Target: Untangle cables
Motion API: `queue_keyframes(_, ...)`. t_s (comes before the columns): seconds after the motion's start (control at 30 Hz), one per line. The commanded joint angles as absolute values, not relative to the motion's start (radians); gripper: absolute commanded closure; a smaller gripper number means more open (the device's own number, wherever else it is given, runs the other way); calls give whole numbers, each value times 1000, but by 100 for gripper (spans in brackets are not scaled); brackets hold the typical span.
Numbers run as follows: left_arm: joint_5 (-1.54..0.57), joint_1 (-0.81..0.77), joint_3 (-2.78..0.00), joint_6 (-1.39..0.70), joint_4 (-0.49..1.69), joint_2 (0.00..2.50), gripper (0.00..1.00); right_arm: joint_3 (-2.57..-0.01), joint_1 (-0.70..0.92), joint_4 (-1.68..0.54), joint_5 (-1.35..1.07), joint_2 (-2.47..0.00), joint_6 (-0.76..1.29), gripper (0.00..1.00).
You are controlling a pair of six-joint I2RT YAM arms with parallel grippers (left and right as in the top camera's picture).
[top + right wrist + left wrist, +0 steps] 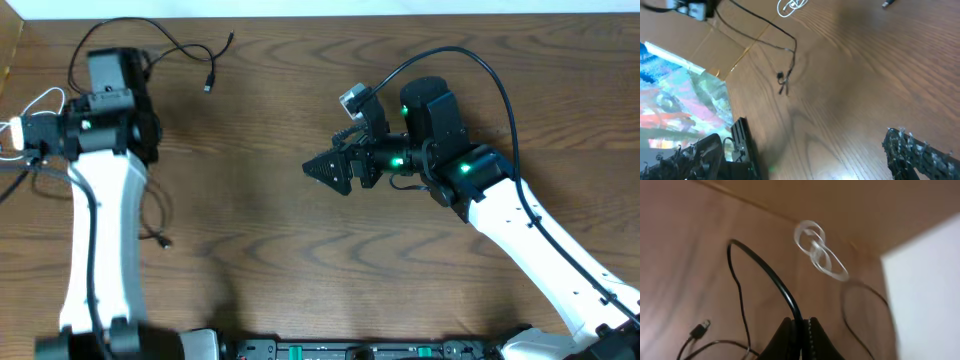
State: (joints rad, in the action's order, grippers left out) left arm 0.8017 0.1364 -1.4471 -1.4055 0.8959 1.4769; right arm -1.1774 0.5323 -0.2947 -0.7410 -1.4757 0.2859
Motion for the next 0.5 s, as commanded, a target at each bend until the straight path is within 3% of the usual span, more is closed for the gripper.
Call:
queue_keyframes(0.0, 941, 238, -1449, -1367, 876, 1627, 93, -1182, 531, -297, -719, -1457, 290, 1)
queue_keyframes(0.3, 910, 297, -1449, -1152, 753, 1918, 93, -1182, 531, -300, -683, -1459, 272, 1)
queue_keyframes(0.47, 617, 297, -1449, -860, 607, 2034, 93, -1182, 531, -300, -618, -1459, 272, 1)
